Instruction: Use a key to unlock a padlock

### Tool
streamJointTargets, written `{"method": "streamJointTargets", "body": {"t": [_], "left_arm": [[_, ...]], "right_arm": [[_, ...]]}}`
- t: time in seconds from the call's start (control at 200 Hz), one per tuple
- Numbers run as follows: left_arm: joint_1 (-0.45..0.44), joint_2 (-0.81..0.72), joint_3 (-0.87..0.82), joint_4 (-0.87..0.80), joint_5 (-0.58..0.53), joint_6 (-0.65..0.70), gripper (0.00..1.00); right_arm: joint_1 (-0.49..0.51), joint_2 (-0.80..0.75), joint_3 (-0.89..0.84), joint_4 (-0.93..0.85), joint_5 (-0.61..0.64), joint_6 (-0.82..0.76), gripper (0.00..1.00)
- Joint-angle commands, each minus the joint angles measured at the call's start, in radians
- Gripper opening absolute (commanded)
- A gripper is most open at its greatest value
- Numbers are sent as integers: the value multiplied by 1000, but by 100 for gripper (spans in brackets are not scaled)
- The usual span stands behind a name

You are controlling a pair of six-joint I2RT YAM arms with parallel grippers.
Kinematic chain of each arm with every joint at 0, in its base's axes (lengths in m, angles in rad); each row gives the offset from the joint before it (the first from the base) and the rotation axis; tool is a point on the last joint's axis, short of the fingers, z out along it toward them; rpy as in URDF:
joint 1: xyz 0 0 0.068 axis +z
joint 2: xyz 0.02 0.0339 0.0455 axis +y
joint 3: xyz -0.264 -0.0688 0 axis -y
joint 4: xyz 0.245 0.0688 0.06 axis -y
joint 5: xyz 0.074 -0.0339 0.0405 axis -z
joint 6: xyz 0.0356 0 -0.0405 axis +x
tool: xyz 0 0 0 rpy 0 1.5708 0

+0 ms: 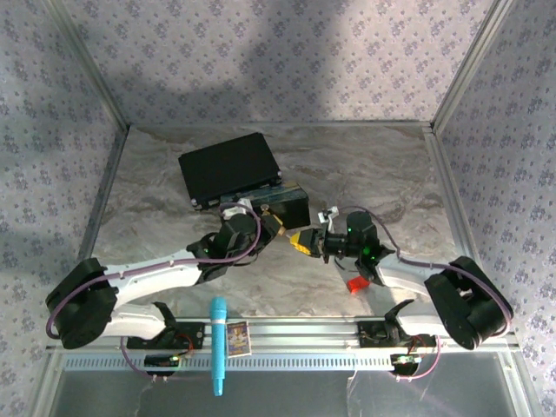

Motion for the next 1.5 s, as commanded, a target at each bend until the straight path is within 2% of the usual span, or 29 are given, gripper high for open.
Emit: {"method": "streamJointTargets", "body": {"t": [0.0, 0.3, 0.71, 1.129, 1.494], "left_arm": [[4, -14, -11, 88, 3, -41, 0], [4, -5, -36, 157, 13, -65, 0], [6, -11, -59, 179, 3, -96, 0], [6, -13, -65, 179, -3, -103, 0], [6, -13, -53, 185, 10, -93, 0]], "right_arm": [[6, 20, 18, 90, 11, 37, 0], [25, 65, 47, 126, -6, 44, 0], [8, 41, -20, 171, 2, 61, 0], [-12, -9, -25, 128, -1, 44, 0], [9, -1, -8, 129, -12, 38, 0]]}}
